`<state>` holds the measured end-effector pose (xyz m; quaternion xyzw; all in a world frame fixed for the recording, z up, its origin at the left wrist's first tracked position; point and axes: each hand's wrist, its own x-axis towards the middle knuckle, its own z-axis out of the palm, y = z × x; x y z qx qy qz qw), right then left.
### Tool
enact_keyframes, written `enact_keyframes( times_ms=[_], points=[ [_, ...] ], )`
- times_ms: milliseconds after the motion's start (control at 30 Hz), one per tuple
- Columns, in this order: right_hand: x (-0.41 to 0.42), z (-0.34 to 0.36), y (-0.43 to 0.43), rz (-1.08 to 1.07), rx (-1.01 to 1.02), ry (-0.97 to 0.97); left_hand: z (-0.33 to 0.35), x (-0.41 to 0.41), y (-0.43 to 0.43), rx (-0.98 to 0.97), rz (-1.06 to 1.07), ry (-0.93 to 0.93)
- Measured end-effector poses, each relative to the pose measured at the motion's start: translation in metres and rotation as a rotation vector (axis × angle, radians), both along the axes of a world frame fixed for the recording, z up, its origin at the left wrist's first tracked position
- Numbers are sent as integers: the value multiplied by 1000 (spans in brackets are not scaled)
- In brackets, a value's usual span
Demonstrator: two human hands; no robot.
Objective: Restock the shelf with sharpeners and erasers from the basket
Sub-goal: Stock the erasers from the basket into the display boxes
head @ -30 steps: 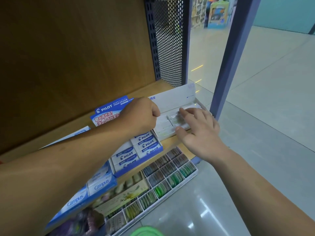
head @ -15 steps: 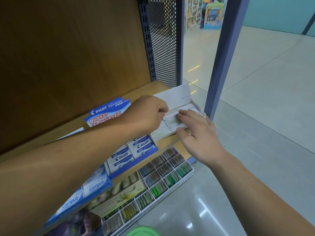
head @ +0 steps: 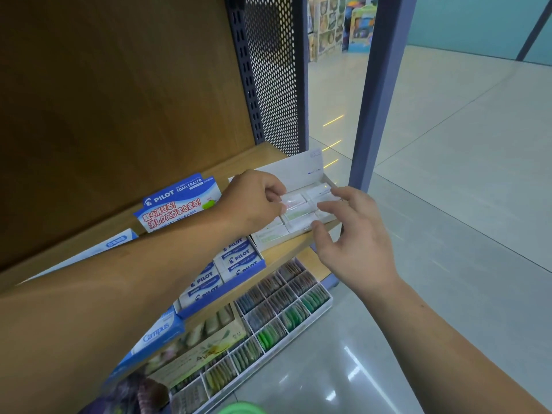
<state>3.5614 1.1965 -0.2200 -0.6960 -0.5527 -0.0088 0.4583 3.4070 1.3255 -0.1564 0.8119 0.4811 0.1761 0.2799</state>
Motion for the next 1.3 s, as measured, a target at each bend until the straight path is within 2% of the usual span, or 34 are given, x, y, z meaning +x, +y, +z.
enact_keyframes(
  times_ms=[200,467,600,733,900,1100,1300],
  points=[
    [3,-1,-1,1,-90,167,2,3,-4,24,8,25],
    [4,6,-1,45,-26,355,0,1,-10,47,-104,95],
    [4,2,-1,32,-47,360,-3,-7,-9,-9,-98,-5],
    [3,1,1,32,-60,381,-4,-3,-9,-54,-5,-133],
    [4,3,0,30,-61,367,-7,0,-9,-5,82,-202],
    [5,5,-1,29,-56,324,-5,4,-10,81,-7,97],
    [11,18,1,108,-229,393,1,-6,-13,41,-50,108]
  ],
)
